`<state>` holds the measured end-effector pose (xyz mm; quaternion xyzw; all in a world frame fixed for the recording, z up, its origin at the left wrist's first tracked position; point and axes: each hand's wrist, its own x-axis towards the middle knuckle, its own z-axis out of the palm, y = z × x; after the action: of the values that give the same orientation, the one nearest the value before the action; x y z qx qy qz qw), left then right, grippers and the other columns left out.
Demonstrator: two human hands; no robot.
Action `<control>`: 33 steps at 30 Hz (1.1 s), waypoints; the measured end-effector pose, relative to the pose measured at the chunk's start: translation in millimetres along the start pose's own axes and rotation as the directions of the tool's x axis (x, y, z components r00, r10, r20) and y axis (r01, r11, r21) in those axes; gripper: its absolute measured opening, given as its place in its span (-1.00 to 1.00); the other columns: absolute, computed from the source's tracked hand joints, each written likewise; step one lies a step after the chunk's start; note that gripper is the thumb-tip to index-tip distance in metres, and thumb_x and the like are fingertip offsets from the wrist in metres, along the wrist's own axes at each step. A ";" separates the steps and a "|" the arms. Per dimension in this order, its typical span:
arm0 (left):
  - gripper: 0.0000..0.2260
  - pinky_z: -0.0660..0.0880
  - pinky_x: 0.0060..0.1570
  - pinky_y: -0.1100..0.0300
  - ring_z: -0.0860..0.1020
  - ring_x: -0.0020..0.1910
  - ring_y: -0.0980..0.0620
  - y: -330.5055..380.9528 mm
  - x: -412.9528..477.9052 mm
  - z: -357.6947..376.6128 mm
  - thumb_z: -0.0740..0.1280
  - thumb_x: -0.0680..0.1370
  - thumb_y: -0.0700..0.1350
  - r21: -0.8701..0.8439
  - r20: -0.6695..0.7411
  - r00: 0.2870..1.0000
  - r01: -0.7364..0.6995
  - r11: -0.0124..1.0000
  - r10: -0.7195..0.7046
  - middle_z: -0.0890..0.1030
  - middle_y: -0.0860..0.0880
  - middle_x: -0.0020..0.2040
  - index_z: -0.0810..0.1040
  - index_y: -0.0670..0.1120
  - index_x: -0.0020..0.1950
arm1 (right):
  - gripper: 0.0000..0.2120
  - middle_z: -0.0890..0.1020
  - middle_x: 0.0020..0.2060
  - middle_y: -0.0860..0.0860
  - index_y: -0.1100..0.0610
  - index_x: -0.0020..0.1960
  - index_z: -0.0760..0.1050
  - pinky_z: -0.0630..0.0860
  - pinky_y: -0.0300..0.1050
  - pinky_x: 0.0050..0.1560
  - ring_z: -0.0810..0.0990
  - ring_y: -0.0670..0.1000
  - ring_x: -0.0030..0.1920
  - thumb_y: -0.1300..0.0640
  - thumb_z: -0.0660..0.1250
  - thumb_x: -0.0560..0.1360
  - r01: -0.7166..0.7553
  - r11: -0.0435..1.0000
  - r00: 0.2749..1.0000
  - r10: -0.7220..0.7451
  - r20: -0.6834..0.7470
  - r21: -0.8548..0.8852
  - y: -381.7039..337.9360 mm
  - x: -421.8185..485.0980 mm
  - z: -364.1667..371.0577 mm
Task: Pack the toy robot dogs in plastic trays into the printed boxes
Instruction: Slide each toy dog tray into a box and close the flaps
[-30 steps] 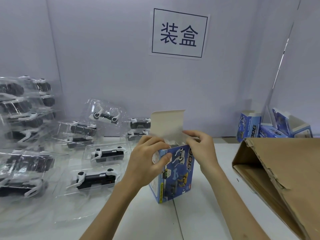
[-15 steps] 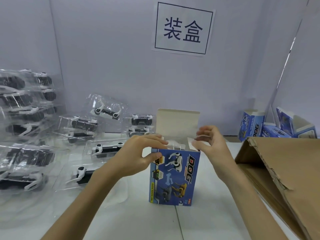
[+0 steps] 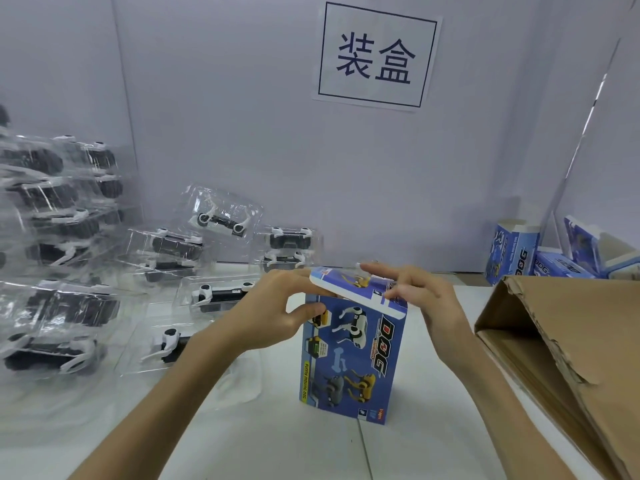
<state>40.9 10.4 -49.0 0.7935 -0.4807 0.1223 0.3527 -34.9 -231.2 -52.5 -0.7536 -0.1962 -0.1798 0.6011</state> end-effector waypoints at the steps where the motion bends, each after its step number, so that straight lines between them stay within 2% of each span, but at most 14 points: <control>1: -0.72 0.51 0.23 0.08 0.55 0.22 0.16 0.1 -1.4 1.1 0.36 0.61 -0.22 0.009 -0.014 1.000 -0.016 1.000 0.016 0.59 0.25 0.25 0.65 0.07 0.25 | -0.78 0.69 0.14 -0.14 -0.05 -0.28 0.51 0.65 -0.19 -0.17 0.59 -0.05 0.28 0.00 0.36 0.54 0.036 0.995 0.999 -0.035 0.014 -0.093 -6.3 2.4 3.9; 3: -0.70 0.37 0.36 0.05 0.50 0.26 0.18 0.4 -5.7 5.2 0.38 0.60 -0.21 0.092 -0.076 0.996 -0.033 0.995 0.040 0.56 0.29 0.25 0.64 0.13 0.24 | -0.72 0.68 0.13 -0.21 0.00 -0.23 0.42 0.65 -0.19 -0.21 0.60 -0.14 0.24 -0.11 0.45 0.48 0.070 0.962 0.997 -0.060 0.046 -0.264 -15.4 7.4 9.2; 5: -0.73 0.29 0.41 -0.07 0.49 0.33 0.06 0.7 -11.2 14.1 0.38 0.58 -0.19 0.274 -0.209 0.973 -0.041 0.961 0.101 0.60 0.16 0.27 0.65 0.07 0.23 | -0.81 0.68 0.13 -0.24 -0.02 -0.10 0.48 0.64 -0.20 -0.20 0.64 -0.13 0.17 -0.09 0.43 0.48 0.052 0.964 0.996 -0.032 0.082 -0.262 -18.8 12.5 10.3; 6: -0.75 0.32 0.36 -0.08 0.50 0.32 0.00 1.3 -14.9 21.0 0.39 0.56 -0.18 0.345 -0.292 0.944 -0.044 0.938 0.151 0.63 0.08 0.25 0.67 0.04 0.20 | -0.86 0.67 0.13 -0.25 -0.10 0.01 0.54 0.64 -0.21 -0.18 0.66 -0.12 0.14 -0.10 0.40 0.49 0.036 0.965 0.994 -0.008 0.108 -0.260 -20.9 13.0 10.2; 8: -0.75 0.41 0.19 -0.04 0.52 0.20 -0.06 3.7 -23.0 36.4 0.41 0.51 -0.18 0.360 -0.446 0.872 -0.033 0.932 0.203 0.62 -0.01 0.19 0.67 0.01 0.17 | -0.76 0.66 0.12 -0.29 -0.32 0.15 0.57 0.63 -0.25 -0.17 0.67 -0.12 0.10 -0.13 0.36 0.50 0.016 0.959 0.992 0.021 0.128 -0.282 -26.6 12.2 9.4; 11: -0.71 0.42 0.07 -0.01 0.51 0.06 -0.06 5.4 -31.6 51.6 0.43 0.49 -0.19 0.328 -0.573 0.794 -0.002 0.945 0.201 0.54 -0.06 0.09 0.64 0.02 0.19 | -0.74 0.64 0.12 -0.35 -0.36 0.13 0.61 0.61 -0.28 -0.22 0.69 -0.11 0.06 -0.11 0.33 0.48 0.000 0.960 0.985 0.048 0.166 -0.279 -33.6 11.5 10.6; 14: -0.70 0.38 0.07 0.03 0.49 0.04 -0.06 5.2 -35.1 52.6 0.43 0.49 -0.18 0.377 -0.584 0.782 0.021 0.926 0.220 0.52 -0.07 0.07 0.64 0.07 0.19 | -0.77 0.65 0.13 -0.32 -0.32 0.10 0.62 0.62 -0.26 -0.23 0.69 -0.09 0.06 -0.07 0.34 0.49 -0.013 0.957 0.984 0.064 0.167 -0.290 -35.9 14.2 11.0; 17: -0.75 0.39 0.04 0.01 0.46 0.06 -0.02 4.0 -36.0 50.1 0.43 0.49 -0.16 0.389 -0.576 0.784 0.014 0.921 0.231 0.50 -0.06 0.08 0.70 0.03 0.14 | -0.74 0.65 0.09 -0.37 -0.34 0.07 0.61 0.59 -0.32 -0.24 0.64 -0.22 0.12 0.05 0.37 0.54 -0.019 0.951 0.976 0.085 0.200 -0.308 -37.5 16.1 9.3; 21: -0.76 0.36 0.07 0.03 0.45 0.08 0.02 0.9 -36.4 49.5 0.32 0.55 -0.05 0.355 -0.580 0.782 -0.013 0.935 0.231 0.45 0.01 0.12 0.57 0.16 0.20 | -0.77 0.63 0.14 -0.37 -0.26 0.09 0.61 0.59 -0.34 -0.22 0.55 -0.31 0.20 -0.01 0.36 0.49 -0.035 0.934 0.962 0.128 0.240 -0.355 -37.0 17.2 6.9; 25: -0.74 0.46 0.01 -0.08 0.46 0.08 0.00 -2.6 -34.5 52.5 0.32 0.56 -0.07 0.338 -0.591 0.774 -0.018 0.941 0.227 0.51 -0.04 0.10 0.59 0.13 0.23 | -0.70 0.58 0.09 -0.47 -0.34 0.08 0.56 0.56 -0.40 -0.20 0.50 -0.37 0.20 0.10 0.34 0.57 0.029 0.908 0.960 0.091 0.266 -0.417 -35.7 17.7 11.6; 28: -0.75 0.48 0.00 -0.12 0.47 0.09 -0.04 -4.2 -34.9 52.1 0.32 0.56 -0.11 0.330 -0.613 0.761 0.000 0.944 0.214 0.56 -0.09 0.08 0.69 0.02 0.18 | -0.79 0.48 0.16 -0.50 -0.34 0.19 0.52 0.49 -0.45 0.02 0.44 -0.36 0.26 -0.08 0.25 0.62 0.043 0.873 0.949 0.117 0.293 -0.486 -38.2 17.6 15.6; 30: -0.76 0.45 0.03 -0.08 0.50 0.10 -0.09 -1.9 -35.7 52.9 0.33 0.55 -0.12 0.360 -0.606 0.761 0.001 0.933 0.233 0.59 -0.11 0.11 0.68 -0.01 0.19 | -0.71 0.43 0.18 -0.46 -0.35 0.22 0.49 0.33 -0.34 0.26 0.34 -0.32 0.30 -0.15 0.10 0.58 0.084 0.809 0.953 0.105 0.284 -0.582 -37.5 17.6 13.4; 31: -0.76 0.45 0.05 -0.05 0.52 0.11 -0.10 0.3 -35.4 54.1 0.34 0.56 -0.11 0.378 -0.599 0.762 -0.003 0.926 0.247 0.60 -0.11 0.12 0.69 -0.03 0.18 | -0.72 0.42 0.16 -0.43 -0.37 0.19 0.48 0.32 -0.26 0.28 0.32 -0.28 0.29 -0.14 0.09 0.59 0.086 0.789 0.954 0.110 0.278 -0.608 -38.4 16.9 12.3; 33: -0.77 0.42 0.09 0.02 0.54 0.11 -0.09 6.0 -33.7 56.5 0.34 0.56 -0.09 0.401 -0.596 0.757 -0.007 0.916 0.266 0.61 -0.11 0.12 0.71 -0.09 0.14 | -0.78 0.42 0.11 -0.36 -0.38 0.17 0.46 0.46 -0.24 0.17 0.35 -0.19 0.28 -0.05 0.18 0.65 0.065 0.809 0.952 0.125 0.280 -0.584 -40.8 12.4 7.8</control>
<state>10.4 -6.8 -105.1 0.7181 -0.3568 0.5002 0.3269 -44.9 -214.4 -13.8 -0.9234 -0.2095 -0.1033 0.3045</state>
